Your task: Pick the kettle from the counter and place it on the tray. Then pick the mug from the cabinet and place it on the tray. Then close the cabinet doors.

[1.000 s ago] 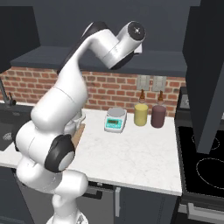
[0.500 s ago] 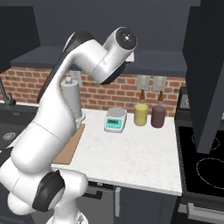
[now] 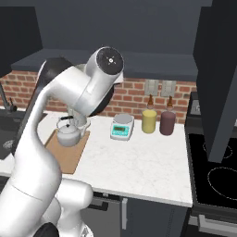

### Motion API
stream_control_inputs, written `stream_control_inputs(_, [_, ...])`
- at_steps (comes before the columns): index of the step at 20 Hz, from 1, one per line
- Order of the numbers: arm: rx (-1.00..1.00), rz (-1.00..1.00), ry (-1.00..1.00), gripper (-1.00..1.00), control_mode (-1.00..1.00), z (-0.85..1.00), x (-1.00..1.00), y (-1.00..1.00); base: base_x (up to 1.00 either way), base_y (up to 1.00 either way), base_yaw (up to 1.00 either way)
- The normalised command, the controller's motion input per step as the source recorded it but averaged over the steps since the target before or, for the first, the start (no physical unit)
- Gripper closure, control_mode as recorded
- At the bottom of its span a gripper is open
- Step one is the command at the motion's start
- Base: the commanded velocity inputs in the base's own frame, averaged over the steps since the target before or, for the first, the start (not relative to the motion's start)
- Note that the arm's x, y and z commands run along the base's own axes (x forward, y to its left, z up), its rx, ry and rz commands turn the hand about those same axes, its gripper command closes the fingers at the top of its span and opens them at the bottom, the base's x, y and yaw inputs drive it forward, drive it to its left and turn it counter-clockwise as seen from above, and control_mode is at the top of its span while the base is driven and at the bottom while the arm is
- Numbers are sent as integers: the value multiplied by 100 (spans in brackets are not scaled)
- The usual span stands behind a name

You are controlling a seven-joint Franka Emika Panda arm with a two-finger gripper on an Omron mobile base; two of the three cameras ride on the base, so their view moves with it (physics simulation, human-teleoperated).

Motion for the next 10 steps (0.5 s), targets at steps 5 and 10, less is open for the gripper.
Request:
stream_control_inputs(5, [-3,5,0,100,-100,-34,-72,46,0,0,0])
stream_control_inputs(10, [-9,6,0,100,-100,-45,-53,49,0,0,0])
